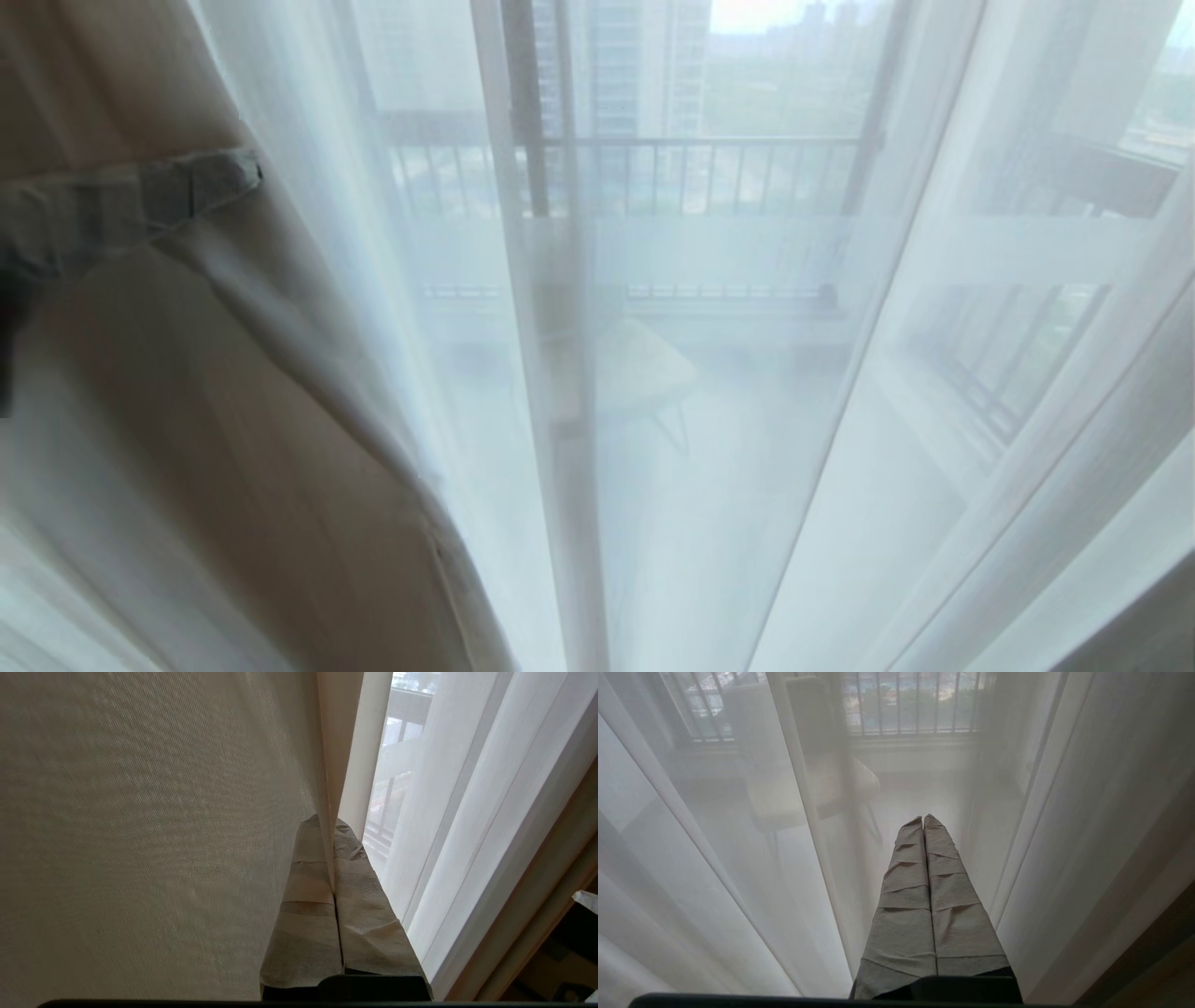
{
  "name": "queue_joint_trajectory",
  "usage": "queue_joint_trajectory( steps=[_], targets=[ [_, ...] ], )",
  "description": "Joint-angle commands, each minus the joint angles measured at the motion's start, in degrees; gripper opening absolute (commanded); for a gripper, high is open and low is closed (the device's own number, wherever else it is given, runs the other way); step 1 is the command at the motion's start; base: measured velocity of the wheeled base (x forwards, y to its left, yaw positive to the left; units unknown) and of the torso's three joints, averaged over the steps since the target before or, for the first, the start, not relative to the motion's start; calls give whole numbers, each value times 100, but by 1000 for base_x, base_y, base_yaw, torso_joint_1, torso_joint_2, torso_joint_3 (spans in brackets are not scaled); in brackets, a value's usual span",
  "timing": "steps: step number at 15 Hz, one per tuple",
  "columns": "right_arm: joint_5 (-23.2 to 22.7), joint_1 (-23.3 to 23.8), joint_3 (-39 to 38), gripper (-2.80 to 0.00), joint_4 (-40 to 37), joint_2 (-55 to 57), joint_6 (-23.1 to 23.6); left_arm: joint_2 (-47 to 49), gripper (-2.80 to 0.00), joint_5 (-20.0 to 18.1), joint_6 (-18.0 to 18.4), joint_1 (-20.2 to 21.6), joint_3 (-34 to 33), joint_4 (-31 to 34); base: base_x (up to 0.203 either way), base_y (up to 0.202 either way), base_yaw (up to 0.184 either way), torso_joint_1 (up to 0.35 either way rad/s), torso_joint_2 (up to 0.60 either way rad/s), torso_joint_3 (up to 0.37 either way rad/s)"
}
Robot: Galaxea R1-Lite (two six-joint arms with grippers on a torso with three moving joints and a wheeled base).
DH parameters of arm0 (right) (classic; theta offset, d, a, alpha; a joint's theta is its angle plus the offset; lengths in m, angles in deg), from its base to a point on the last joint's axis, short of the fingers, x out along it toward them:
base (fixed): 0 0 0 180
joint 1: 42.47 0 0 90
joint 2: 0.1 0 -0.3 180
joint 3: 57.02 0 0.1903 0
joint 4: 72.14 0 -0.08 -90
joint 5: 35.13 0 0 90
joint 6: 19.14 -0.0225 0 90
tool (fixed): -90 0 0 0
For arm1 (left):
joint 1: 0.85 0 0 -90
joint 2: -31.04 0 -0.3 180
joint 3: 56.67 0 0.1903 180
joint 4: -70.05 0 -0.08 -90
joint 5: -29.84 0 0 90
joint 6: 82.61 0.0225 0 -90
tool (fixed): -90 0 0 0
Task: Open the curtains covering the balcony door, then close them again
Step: Close the outer curtains on both sides
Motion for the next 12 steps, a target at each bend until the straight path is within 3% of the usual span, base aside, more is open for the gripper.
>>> queue_joint_trajectory(
  steps=[1,5,6,7,10,12],
  targets=[
    [1,-1,1,-280,2,-2,-3,120,-280,13,-33,-21,-25,-37,0,0,0,0,0,0],
    [1,-1,1,-280,2,-2,-3,6,-280,119,-25,36,-3,-38,0,0,0,0,0,0],
    [1,-1,1,-280,2,-2,-3,-2,-280,295,-13,96,20,-38,0,0,0,0,0,0],
    [1,-1,1,-280,2,-2,-3,6,-280,544,32,165,56,-24,0,0,0,0,0,0],
    [1,-1,-1,-280,2,-2,-3,78,-280,1849,343,297,212,4,0,0,0,0,0,0],
    [1,-1,1,-280,2,-2,-3,120,-280,2397,374,718,309,2,0,0,0,0,0,0]
  ],
)
